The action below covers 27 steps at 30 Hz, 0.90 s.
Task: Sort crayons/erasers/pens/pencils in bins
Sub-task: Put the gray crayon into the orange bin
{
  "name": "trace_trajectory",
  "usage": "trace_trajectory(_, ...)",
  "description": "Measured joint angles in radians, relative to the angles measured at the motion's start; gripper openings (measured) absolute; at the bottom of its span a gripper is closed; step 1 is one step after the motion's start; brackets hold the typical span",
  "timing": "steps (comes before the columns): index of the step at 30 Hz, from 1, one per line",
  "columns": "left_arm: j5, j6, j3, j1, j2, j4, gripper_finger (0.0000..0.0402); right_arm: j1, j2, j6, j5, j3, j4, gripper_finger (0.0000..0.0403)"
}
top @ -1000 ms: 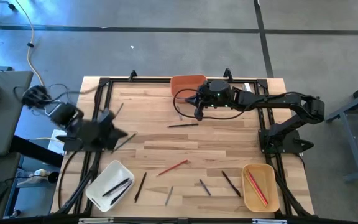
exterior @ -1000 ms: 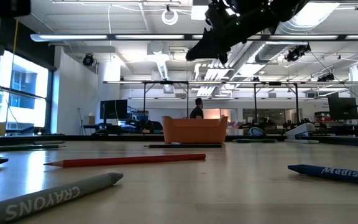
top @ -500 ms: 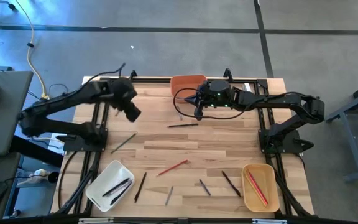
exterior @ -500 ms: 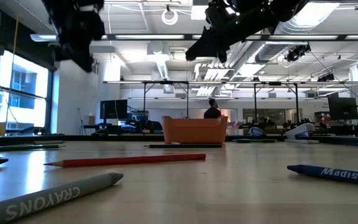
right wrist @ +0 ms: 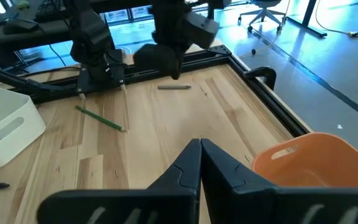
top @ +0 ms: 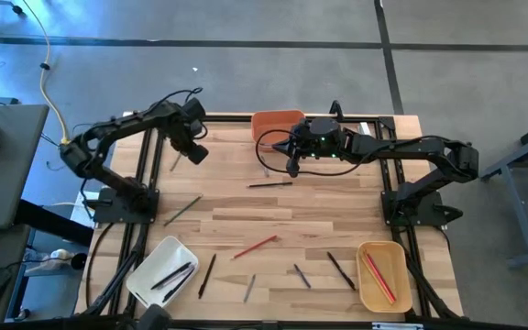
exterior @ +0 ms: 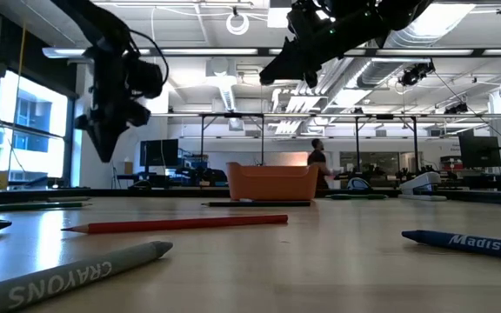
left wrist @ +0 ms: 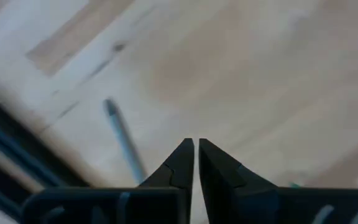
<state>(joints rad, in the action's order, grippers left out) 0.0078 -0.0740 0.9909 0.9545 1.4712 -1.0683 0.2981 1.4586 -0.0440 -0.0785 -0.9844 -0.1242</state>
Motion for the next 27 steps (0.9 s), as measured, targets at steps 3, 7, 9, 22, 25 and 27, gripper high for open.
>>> trace_trajectory(3, -0.008, 0.0, -0.001, 0.034, 0.039, 0.0, 0.0041, 0.0, 0.0, 0.0, 0.0, 0.0, 0.0, 0.0002)
trace_trajectory(7, 0.008, 0.001, -0.028, 0.075, 0.079, 0.01, 0.008, 0.0, 0.0, 0.0, 0.0, 0.0, 0.0, 0.0002)
trace_trajectory(9, 0.01, -0.002, -0.036, 0.08, 0.086, 0.025, 0.01, 0.0, 0.0, 0.0, 0.0, 0.0, 0.0, 0.0002)
trace_trajectory(22, 0.006, -0.221, -0.05, 0.079, 0.09, 0.096, 0.0146, 0.0, 0.0, 0.023, 0.0, 0.0, 0.001, 0.0002)
trace_trajectory(25, -0.018, -0.301, -0.05, 0.062, 0.09, 0.081, 0.0144, 0.0, 0.0, 0.027, -0.001, 0.0, 0.002, 0.0002)
trace_trajectory(27, -0.052, -0.359, -0.05, 0.04, 0.09, 0.075, 0.0143, 0.0, 0.0, 0.044, -0.001, 0.0, 0.007, 0.0002)
